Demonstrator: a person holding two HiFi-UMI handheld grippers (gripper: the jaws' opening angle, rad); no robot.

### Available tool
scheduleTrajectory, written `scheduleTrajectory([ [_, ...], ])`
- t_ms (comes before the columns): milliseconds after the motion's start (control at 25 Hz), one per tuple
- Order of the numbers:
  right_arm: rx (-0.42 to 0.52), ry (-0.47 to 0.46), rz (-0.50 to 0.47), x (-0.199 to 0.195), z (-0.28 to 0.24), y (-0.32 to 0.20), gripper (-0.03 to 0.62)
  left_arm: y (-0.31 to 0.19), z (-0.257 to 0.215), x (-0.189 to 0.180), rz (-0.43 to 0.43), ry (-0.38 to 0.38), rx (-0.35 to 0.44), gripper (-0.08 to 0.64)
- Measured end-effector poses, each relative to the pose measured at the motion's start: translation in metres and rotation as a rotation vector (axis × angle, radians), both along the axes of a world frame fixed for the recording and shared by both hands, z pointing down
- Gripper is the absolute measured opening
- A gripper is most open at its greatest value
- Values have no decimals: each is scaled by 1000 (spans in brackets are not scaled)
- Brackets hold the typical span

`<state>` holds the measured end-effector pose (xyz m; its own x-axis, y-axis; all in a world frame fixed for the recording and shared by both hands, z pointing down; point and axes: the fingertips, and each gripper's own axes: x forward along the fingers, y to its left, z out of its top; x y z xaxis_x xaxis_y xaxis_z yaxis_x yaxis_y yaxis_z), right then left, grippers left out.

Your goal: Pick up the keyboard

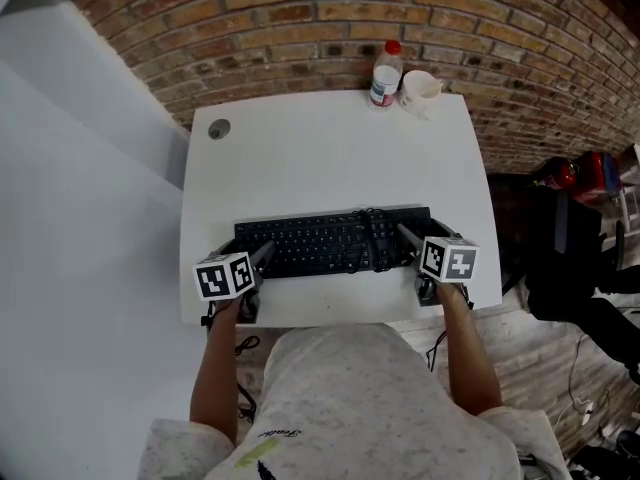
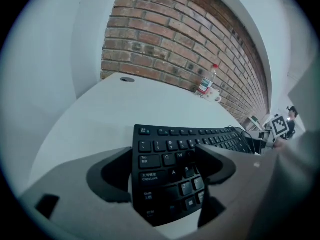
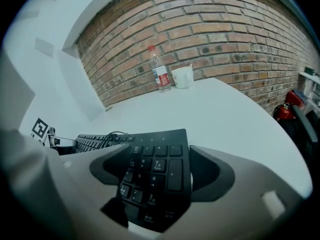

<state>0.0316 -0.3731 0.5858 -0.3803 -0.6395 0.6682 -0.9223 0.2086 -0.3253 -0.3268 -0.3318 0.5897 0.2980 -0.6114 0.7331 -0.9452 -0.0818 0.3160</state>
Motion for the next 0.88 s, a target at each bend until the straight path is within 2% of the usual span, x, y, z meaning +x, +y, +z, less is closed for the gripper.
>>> scheduleTrajectory([
  [600,6,-13,11,3,1,2,370,2,0,2,-36,-17,25,393],
  [880,36,-20,20,1,-9,7,371,6,-17,0,-45,-41,92,393],
])
